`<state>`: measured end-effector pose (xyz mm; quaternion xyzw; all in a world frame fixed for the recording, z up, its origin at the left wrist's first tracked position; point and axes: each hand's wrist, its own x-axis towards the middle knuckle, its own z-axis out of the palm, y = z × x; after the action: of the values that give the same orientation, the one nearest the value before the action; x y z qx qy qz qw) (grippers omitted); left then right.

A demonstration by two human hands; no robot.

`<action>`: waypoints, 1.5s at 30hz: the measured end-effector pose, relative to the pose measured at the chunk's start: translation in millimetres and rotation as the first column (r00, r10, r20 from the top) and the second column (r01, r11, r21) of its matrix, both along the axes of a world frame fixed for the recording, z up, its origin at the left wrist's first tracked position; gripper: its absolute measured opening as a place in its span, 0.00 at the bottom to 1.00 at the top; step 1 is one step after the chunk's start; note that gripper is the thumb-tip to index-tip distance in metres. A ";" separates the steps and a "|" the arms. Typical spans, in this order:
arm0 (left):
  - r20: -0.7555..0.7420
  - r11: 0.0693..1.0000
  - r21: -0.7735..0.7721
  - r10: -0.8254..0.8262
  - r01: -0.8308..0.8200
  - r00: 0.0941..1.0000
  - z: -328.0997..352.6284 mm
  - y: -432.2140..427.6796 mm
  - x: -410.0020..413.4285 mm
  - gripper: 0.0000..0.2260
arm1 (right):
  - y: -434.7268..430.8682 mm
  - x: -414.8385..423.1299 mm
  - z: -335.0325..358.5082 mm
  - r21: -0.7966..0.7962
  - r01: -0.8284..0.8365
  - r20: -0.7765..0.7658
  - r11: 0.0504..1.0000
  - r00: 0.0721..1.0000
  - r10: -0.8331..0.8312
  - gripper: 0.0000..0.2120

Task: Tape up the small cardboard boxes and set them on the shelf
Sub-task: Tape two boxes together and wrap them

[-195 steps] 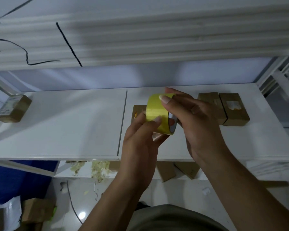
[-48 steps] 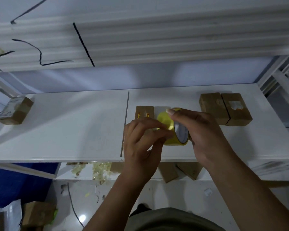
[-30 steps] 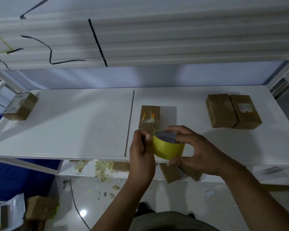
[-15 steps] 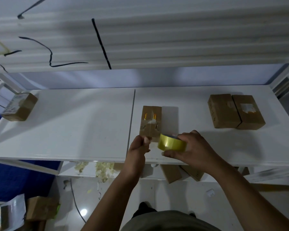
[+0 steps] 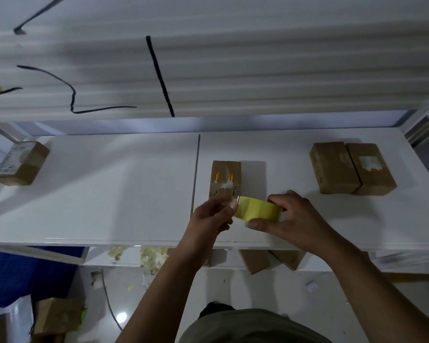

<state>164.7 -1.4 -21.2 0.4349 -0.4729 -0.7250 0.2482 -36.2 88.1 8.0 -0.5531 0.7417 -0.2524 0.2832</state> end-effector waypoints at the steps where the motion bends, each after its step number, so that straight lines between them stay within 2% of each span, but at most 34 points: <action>1: -0.017 1.000 0.022 -0.008 0.009 1.000 -2.8 -1.2 -1.5 0.21 | -0.4 0.0 0.3 0.004 0.000 0.001 1.000 1.000 0.000 0.39; 4: -0.093 0.992 0.117 0.066 -0.055 0.993 -8.3 -3.1 -5.3 0.21 | -1.5 -1.8 -0.7 0.022 0.002 0.004 1.000 1.000 -0.003 0.39; 7: -0.001 0.993 0.042 0.114 -0.114 0.993 -14.4 -2.8 -6.6 0.10 | -1.5 -5.0 -1.1 0.058 -0.017 0.020 0.998 1.000 0.016 0.39; 8: 0.033 0.993 0.010 0.116 -0.116 0.993 -17.2 -2.9 -5.7 0.08 | -0.4 -7.3 -0.9 0.067 -0.038 0.069 0.997 0.997 0.033 0.38; 10: 0.045 0.987 -0.015 0.159 -0.158 0.986 -22.6 -4.4 -3.3 0.09 | 3.1 -10.9 -1.9 0.042 -0.106 0.250 0.993 0.964 0.092 0.30; 12: 0.048 0.972 -0.034 0.232 -0.230 0.972 -25.1 -8.0 -0.2 0.09 | 5.3 -10.7 -5.3 -0.003 -0.175 0.295 0.985 0.941 0.168 0.19; 15: 0.119 0.941 -0.184 0.309 -0.285 0.944 -25.5 -13.4 2.9 0.09 | -2.6 -10.4 -13.1 -0.095 -0.170 0.157 0.981 0.971 0.183 0.18; 17: 0.152 0.893 -0.273 0.407 -0.357 0.901 -25.9 -24.3 5.2 0.07 | -15.7 -14.6 -18.3 -0.123 -0.087 0.086 0.989 0.991 0.098 0.20; 20: 0.195 0.861 -0.321 0.467 -0.394 0.862 -27.3 -46.6 4.6 0.05 | -45.6 -29.8 -28.4 -0.043 0.039 -0.018 0.998 0.999 -0.040 0.29; 23: 0.246 0.853 -0.320 0.494 -0.412 0.834 -35.4 -61.2 -3.1 0.05 | -80.8 -35.8 -38.8 0.074 0.031 -0.122 0.997 0.992 -0.021 0.33; 30: 0.411 0.871 -0.379 0.461 -0.312 0.787 -67.8 -76.0 -15.7 0.09 | -114.2 -38.3 -51.5 0.202 0.057 -0.259 0.978 0.966 -0.003 0.30; 33: 0.481 0.890 -0.390 0.417 -0.238 0.771 -72.9 -75.4 -19.9 0.12 | -120.8 -27.6 -51.6 0.246 0.062 -0.365 0.967 0.930 0.033 0.26; 37: 0.553 0.884 -0.408 0.439 -0.229 0.708 -70.8 -71.2 -27.7 0.18 | -126.8 -14.6 -52.5 0.222 0.071 -0.466 0.973 0.884 0.042 0.24; 40: 0.612 0.891 -0.430 0.409 -0.149 0.677 -74.2 -68.3 -25.1 0.12 | -126.4 -12.5 -55.5 0.206 0.074 -0.470 0.976 0.882 0.033 0.23; 43: 0.624 0.914 -0.394 0.340 -0.092 0.704 -72.1 -54.3 -29.3 0.25 | -123.9 -12.5 -57.3 0.177 0.083 -0.464 0.981 0.886 0.009 0.24; 45: 0.559 0.933 -0.345 0.294 -0.105 0.776 -70.4 -47.1 -34.5 0.25 | -121.5 -12.1 -57.3 0.151 0.078 -0.458 0.985 0.889 0.000 0.23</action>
<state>130.2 -48.5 -91.6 0.6485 -0.5800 -0.4396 0.2231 -48.3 -33.4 -49.3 -0.5565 0.8167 -0.0590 0.1410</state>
